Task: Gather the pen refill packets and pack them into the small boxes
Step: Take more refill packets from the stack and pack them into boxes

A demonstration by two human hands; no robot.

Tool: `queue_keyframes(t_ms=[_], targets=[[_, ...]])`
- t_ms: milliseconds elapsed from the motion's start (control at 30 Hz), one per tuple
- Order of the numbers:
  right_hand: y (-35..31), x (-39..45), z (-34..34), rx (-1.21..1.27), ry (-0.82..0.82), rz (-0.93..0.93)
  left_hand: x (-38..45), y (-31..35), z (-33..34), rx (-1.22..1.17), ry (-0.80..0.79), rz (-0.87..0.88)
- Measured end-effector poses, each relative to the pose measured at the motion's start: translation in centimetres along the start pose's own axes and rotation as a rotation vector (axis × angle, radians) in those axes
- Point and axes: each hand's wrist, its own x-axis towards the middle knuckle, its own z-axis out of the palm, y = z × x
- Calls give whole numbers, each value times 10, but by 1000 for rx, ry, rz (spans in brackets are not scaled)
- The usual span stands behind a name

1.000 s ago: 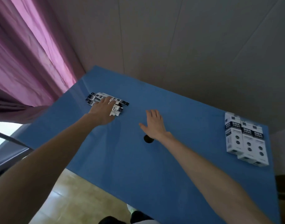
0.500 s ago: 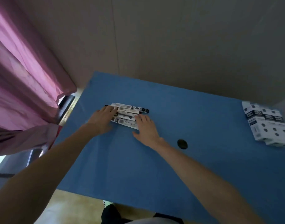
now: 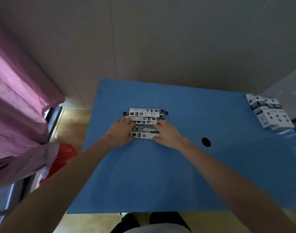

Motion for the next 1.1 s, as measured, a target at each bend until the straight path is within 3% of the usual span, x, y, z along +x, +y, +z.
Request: queue_keyframes(t_ms=[200,500,833,1100], targets=[[-10,-3,-2,-59,-38,-36,-2,2,0,-37,-19,43],[-26,-21,12,-127,24,-54,-7,26,-4,71,-182,60],[-16,-61,38,35,94,15,-10,53,3,37,-150,149],[18,-92,12,283,-19,83,-4,86,-18,-146,-385,118]])
